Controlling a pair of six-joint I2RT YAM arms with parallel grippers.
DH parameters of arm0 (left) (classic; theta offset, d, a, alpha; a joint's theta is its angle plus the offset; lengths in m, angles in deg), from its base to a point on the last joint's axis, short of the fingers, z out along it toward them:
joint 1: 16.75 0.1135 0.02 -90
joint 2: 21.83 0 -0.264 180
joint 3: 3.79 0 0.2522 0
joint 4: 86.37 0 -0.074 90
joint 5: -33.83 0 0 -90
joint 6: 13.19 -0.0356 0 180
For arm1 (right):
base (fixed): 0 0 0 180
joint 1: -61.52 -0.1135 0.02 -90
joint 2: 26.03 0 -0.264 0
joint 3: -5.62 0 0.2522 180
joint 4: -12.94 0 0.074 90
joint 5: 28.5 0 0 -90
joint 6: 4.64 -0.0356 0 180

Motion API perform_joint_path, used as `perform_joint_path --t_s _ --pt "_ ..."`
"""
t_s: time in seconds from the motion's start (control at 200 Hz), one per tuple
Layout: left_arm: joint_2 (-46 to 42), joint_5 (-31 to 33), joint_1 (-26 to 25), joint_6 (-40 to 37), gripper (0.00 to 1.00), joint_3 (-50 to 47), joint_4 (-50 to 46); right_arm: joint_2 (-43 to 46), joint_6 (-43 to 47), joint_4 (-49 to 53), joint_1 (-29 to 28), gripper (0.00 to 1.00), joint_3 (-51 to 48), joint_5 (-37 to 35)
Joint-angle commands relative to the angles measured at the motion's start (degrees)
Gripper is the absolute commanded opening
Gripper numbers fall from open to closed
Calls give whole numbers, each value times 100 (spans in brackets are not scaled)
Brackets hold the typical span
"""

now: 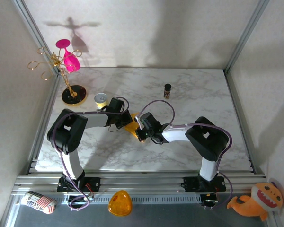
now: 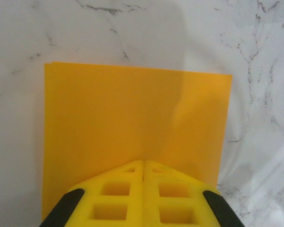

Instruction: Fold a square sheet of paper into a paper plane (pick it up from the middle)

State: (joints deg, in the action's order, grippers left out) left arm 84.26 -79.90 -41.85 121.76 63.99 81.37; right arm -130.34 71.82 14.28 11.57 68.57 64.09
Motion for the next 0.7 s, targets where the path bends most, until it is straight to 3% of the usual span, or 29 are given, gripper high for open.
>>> perform_joint_path --t_s 0.0,0.696 --pt "325 183 -144 -72 3 -67 -480 -153 -3 161 36 8 126 -211" --pt "343 281 -144 -167 2 -49 -589 228 241 148 44 7 11 66"
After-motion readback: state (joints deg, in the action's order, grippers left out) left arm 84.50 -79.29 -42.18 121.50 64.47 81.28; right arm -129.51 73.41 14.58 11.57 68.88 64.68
